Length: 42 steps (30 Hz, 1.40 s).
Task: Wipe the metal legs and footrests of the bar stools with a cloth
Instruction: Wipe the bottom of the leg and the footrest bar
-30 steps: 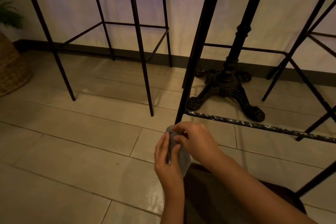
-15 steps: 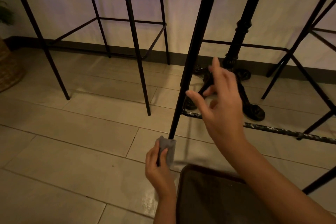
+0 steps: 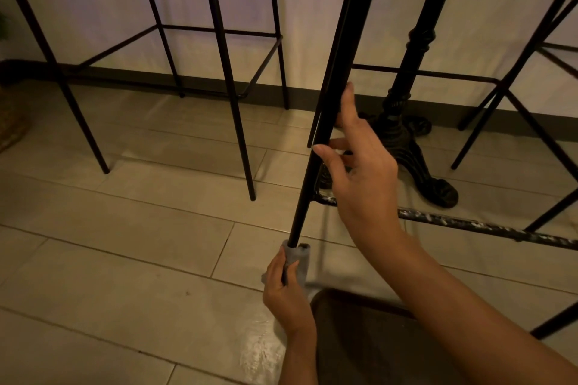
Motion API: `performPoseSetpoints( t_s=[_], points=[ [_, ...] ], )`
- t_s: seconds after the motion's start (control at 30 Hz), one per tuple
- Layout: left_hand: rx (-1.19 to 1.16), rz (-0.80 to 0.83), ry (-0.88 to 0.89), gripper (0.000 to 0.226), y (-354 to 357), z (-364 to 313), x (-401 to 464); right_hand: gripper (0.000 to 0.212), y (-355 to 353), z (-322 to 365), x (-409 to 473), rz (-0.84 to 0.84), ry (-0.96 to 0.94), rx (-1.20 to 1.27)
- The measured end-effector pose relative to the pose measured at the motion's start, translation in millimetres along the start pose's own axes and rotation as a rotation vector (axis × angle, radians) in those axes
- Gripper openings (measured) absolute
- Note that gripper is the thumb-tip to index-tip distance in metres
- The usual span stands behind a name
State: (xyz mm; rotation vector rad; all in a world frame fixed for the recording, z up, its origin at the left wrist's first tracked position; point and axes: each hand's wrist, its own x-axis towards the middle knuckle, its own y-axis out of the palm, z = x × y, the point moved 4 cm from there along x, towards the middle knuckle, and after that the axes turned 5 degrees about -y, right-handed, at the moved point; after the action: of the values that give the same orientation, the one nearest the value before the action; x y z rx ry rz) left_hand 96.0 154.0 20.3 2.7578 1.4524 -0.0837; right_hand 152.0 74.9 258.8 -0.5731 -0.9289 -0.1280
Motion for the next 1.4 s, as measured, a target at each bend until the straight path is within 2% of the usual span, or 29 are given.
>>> performPoseSetpoints(
  t_s=[0.33, 0.57, 0.77, 1.1, 1.27, 1.4],
  points=[
    [-0.057, 0.015, -0.169, 0.021, -4.1, 34.3, 14.2, 0.068, 3.4, -4.9, -1.3, -0.011, -0.019, -0.001],
    [0.053, 0.013, -0.010, 0.022, -1.3, 19.0, 9.8, 0.068, 3.7, -2.4, -2.4, -0.003, -0.010, 0.004],
    [0.121, 0.016, -0.095, 0.016, -3.9, 33.3, 12.3, 0.068, 2.7, -1.7, -2.5, 0.003, -0.006, -0.006],
    [0.362, 0.078, -0.004, 0.025, -6.2, 41.9, 19.6, 0.067, 3.8, -1.7, -3.1, -0.003, -0.009, -0.010],
    [0.391, 0.126, -0.046, 0.018, -12.4, 45.5, 15.1, 0.067, 3.1, -0.9, -3.1, 0.009, 0.009, -0.018],
    [0.370, 0.119, -0.069, 0.027, -18.1, 35.7, 2.8, 0.068, 0.3, 0.1, -2.2, 0.028, 0.008, -0.030]
  ],
)
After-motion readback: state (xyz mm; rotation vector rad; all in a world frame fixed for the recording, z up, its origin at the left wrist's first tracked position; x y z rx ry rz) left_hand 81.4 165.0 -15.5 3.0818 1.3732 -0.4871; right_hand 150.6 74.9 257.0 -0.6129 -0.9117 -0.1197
